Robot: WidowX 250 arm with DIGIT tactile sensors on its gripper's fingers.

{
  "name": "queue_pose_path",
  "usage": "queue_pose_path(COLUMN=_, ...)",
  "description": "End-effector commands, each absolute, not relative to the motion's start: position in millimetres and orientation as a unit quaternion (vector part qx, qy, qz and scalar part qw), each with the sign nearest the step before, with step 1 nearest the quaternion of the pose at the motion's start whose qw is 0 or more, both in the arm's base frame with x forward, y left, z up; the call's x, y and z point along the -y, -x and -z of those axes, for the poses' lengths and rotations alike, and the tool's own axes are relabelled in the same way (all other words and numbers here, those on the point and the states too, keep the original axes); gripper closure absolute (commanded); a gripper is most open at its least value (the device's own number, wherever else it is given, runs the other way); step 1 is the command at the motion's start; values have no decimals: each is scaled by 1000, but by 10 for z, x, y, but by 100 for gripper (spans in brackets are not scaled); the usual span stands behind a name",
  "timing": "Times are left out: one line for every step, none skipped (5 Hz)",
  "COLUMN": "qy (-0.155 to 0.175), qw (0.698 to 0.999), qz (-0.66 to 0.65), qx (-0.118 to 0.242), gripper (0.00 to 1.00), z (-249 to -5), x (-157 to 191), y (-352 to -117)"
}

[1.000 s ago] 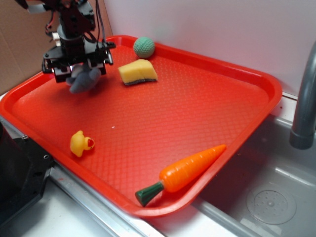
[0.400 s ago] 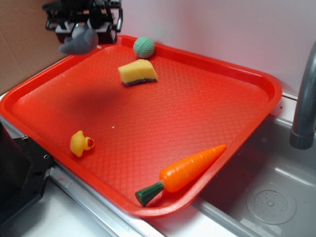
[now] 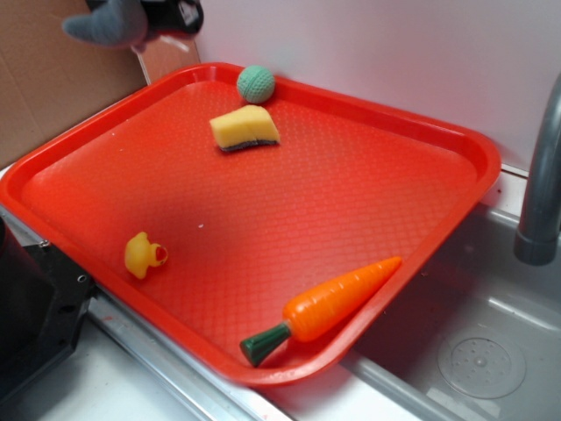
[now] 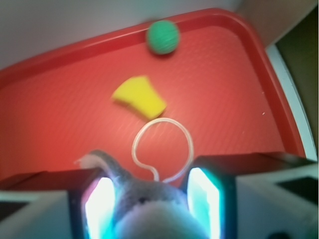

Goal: Grab the gray animal.

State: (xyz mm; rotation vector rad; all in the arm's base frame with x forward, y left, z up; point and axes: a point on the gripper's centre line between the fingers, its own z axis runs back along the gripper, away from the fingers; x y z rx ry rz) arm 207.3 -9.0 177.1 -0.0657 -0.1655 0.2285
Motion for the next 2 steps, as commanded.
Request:
queue_pose_path(qy=48, qw=994, qz=-58, qx=80, gripper=100, z=-2124, x=191, y=-1929)
queue_pose_path(qy=56, qw=994, qz=-78, qx=59, gripper=100, z=-2145, x=114, y=-1947)
